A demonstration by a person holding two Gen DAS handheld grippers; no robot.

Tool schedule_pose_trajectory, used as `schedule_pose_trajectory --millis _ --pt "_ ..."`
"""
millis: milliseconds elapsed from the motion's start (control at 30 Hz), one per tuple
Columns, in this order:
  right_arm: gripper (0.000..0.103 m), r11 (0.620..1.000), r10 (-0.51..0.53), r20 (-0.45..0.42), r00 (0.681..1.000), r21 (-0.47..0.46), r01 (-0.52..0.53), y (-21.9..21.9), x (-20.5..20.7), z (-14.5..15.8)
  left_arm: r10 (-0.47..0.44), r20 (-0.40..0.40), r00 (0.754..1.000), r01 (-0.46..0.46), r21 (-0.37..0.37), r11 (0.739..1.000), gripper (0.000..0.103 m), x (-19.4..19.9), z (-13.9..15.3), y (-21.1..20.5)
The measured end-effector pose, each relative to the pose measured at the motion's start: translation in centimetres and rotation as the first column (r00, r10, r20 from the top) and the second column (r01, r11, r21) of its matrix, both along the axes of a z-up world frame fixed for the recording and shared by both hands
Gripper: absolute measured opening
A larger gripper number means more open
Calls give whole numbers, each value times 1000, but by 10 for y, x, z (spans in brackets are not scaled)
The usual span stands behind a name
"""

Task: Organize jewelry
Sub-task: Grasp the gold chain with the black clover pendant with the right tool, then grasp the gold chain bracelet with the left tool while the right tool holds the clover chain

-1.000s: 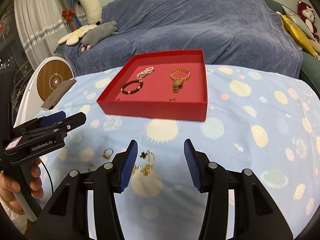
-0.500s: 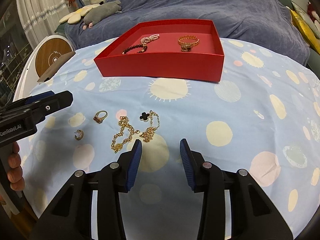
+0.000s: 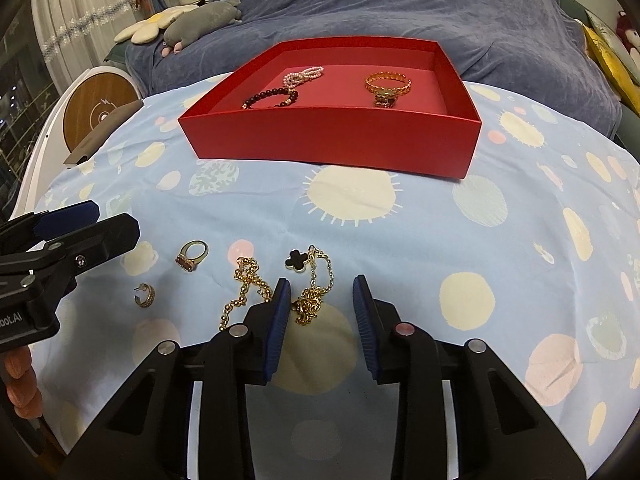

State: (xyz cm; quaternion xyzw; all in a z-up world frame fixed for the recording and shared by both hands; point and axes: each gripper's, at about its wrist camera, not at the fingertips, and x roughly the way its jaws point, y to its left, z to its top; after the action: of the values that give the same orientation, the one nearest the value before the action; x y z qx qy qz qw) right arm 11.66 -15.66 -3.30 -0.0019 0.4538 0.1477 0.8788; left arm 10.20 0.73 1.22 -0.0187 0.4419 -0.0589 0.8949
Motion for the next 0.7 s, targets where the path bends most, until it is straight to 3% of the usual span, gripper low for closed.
schedule_pose_trajectory --millis 100,300,700 --pt "25 1000 1 9 1000 -16 -1 3 1 0 3 -2 1000 -3 -1 1000 75 -1 -1 1" --pt "7 998 23 25 999 -55 -22 7 -2 0 5 -5 1000 -5 -5 1000 75 -2 -2 4" --pt "4 999 -31 7 1000 36 30 -29 -17 20 -113 -7 994 113 -7 994 75 -9 -5 -33"
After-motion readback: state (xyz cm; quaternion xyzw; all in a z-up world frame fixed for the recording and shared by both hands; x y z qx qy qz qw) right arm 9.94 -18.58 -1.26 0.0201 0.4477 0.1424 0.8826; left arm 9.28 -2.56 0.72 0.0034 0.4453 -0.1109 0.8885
